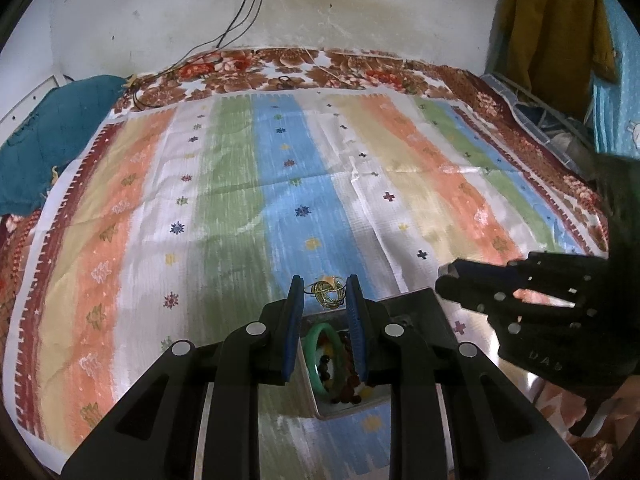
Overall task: Organize jewelry
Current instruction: 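Lift both rings and carry them over the silver tray, then open both tools to drop the rings into the silver tray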
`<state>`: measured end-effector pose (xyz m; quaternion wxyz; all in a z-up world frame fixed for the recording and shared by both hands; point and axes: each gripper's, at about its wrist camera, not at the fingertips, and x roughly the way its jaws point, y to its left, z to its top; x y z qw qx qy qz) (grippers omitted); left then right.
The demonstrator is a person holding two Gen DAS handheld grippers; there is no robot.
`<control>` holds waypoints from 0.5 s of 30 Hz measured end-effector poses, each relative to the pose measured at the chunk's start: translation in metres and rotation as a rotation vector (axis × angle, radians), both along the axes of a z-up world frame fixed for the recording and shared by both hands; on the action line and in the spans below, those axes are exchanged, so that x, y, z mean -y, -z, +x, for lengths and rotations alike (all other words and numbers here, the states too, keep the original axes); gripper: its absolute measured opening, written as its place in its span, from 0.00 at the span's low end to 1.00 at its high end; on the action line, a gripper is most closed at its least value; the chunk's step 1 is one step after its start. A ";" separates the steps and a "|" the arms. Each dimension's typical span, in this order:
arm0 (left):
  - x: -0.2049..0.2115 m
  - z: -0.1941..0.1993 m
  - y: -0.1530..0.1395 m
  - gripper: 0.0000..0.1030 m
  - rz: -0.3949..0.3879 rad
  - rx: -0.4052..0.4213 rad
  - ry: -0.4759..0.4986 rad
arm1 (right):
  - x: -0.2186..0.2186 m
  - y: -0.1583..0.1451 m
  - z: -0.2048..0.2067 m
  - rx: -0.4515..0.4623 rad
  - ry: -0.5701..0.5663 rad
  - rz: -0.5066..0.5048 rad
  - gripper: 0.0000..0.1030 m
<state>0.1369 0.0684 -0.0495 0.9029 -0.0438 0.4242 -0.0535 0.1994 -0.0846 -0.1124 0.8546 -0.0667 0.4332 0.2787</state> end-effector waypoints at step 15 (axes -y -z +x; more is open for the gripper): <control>0.012 -0.012 0.005 0.20 -0.041 -0.033 0.041 | 0.004 0.001 -0.017 -0.032 -0.033 0.049 0.19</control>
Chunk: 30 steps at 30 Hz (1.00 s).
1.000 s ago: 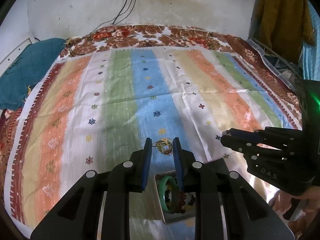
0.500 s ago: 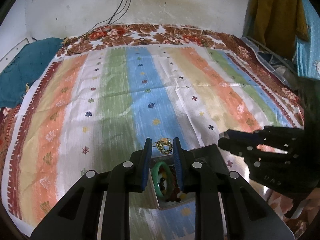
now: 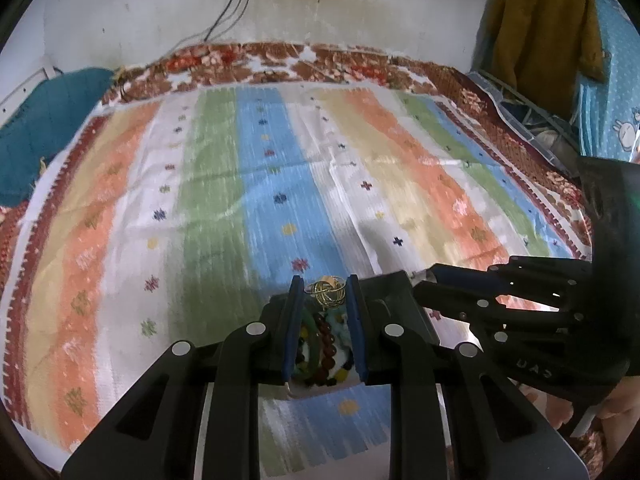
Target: Organize jewelry
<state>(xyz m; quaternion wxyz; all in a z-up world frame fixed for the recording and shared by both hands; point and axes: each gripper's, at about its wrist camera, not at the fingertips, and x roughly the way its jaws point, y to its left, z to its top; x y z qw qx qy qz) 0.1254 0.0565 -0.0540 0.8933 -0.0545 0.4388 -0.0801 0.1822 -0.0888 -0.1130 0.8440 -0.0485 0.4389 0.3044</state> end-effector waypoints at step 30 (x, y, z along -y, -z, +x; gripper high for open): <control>-0.002 -0.037 -0.008 0.93 0.067 -0.009 -0.026 | 0.049 -0.021 -0.035 0.075 0.150 0.030 0.89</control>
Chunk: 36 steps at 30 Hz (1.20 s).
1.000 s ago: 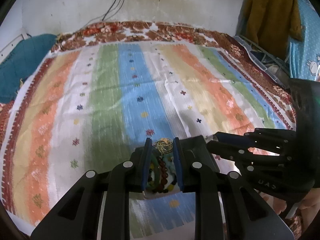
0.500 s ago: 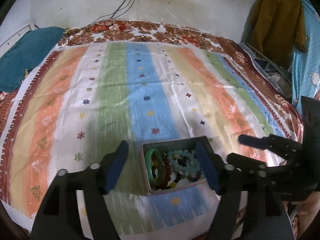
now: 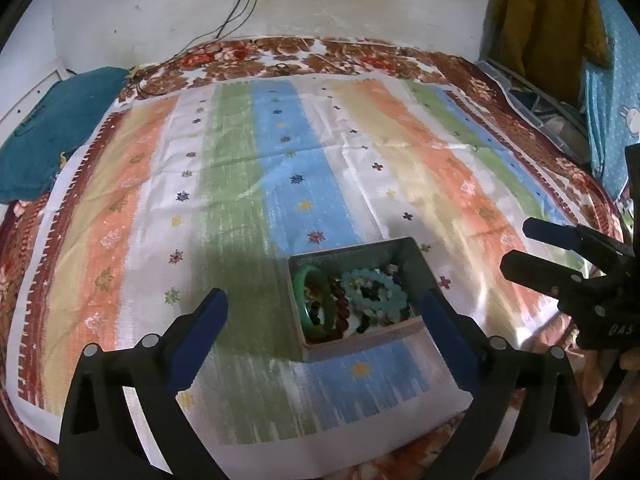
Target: Organize jewelry
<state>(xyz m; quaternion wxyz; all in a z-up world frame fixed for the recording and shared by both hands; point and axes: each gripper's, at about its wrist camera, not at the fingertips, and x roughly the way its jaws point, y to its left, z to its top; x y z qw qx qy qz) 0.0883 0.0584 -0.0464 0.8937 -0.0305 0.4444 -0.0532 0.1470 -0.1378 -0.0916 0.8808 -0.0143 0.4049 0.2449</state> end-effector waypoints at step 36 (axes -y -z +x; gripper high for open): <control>0.012 -0.056 -0.030 0.94 0.076 0.107 0.003 | 0.016 -0.023 -0.049 0.110 -0.048 -0.007 0.95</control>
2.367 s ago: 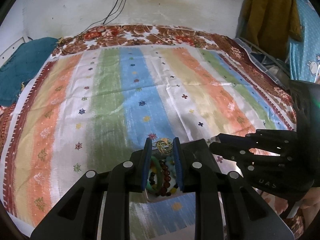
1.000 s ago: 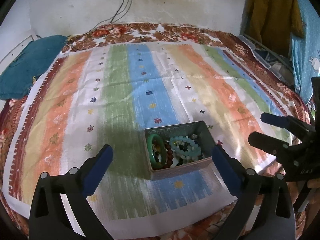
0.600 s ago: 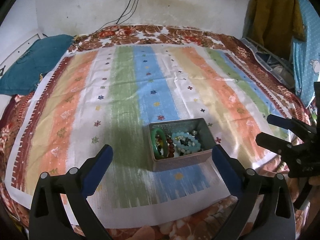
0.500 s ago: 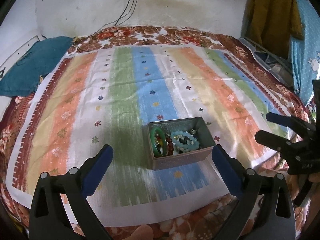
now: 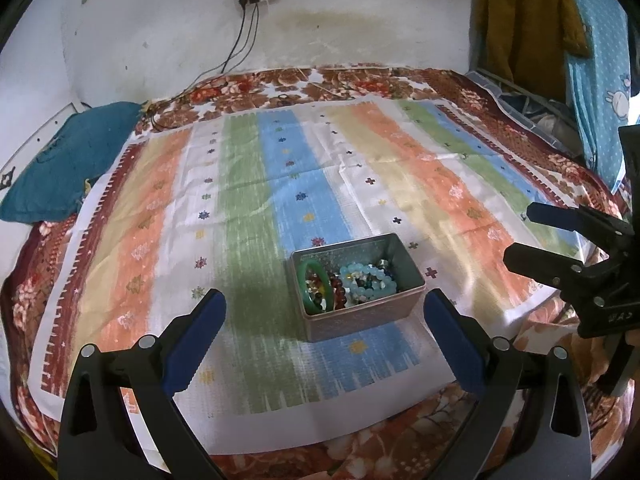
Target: Organize jewelry
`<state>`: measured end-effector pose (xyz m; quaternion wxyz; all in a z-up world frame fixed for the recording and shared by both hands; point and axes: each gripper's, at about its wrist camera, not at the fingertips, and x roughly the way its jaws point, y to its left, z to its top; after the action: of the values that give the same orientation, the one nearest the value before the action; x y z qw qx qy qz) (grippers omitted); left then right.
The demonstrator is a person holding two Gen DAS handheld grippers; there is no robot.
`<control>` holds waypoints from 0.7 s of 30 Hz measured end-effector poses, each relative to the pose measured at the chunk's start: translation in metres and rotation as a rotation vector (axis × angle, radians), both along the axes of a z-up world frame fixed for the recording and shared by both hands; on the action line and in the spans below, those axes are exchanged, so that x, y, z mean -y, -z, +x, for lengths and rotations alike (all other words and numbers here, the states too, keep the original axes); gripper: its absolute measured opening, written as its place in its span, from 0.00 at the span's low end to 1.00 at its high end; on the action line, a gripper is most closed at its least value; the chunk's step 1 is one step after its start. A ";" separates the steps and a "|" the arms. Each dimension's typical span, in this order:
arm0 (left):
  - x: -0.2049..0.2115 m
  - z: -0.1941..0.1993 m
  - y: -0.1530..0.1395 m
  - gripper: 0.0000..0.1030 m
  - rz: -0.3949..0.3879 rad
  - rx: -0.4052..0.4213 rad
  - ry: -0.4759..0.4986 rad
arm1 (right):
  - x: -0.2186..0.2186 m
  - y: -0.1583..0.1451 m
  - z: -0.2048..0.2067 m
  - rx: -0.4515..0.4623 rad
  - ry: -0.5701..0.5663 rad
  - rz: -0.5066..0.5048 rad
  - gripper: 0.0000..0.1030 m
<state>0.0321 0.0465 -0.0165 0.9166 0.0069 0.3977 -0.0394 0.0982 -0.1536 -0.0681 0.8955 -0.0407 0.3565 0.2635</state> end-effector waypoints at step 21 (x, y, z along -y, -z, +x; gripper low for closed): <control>0.010 0.002 0.003 0.94 0.047 0.002 0.005 | 0.003 0.003 0.001 -0.002 0.048 -0.019 0.95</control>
<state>0.0338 0.0370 -0.0199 0.9165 0.0295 0.3976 -0.0324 0.0988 -0.1566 -0.0711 0.9007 -0.0405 0.3608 0.2387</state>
